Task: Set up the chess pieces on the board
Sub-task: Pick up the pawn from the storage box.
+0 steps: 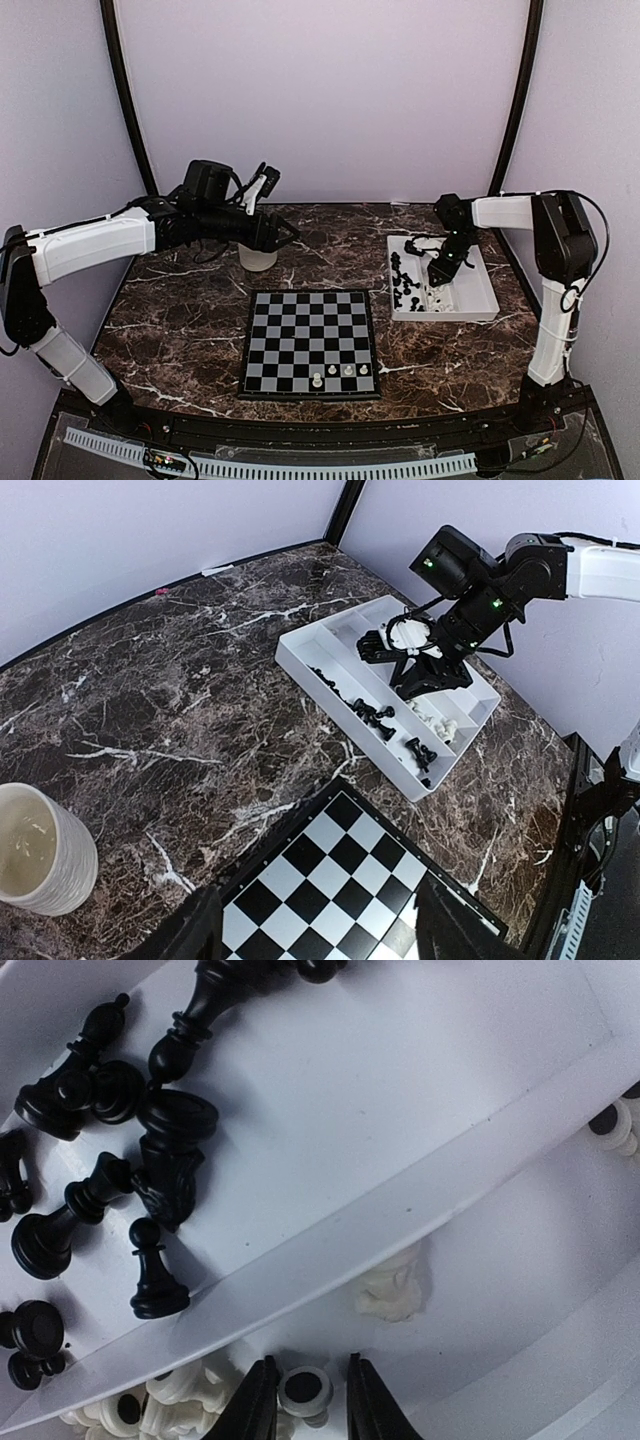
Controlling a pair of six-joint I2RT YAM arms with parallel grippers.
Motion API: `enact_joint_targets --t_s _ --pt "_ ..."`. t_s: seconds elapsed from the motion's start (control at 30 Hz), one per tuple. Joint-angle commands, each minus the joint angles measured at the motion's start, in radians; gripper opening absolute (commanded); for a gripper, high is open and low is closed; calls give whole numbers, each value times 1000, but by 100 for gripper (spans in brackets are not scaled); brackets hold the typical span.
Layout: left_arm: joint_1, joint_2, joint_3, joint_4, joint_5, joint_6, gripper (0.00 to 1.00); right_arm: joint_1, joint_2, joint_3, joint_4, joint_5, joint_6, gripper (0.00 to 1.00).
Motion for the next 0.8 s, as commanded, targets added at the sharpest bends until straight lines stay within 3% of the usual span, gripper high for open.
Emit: enact_joint_targets --t_s 0.0,0.27,0.4,0.77 --pt "-6 -48 -19 35 1 -10 68 7 9 12 -39 -18 0 21" --pt "-7 -47 -27 62 13 -20 68 7 -61 21 -32 -46 37 13" --pt "-7 -43 -28 74 20 -20 68 7 -68 39 -54 -66 51 35" --pt "-10 -46 -50 92 22 -18 68 9 -87 56 -137 -31 47 33"
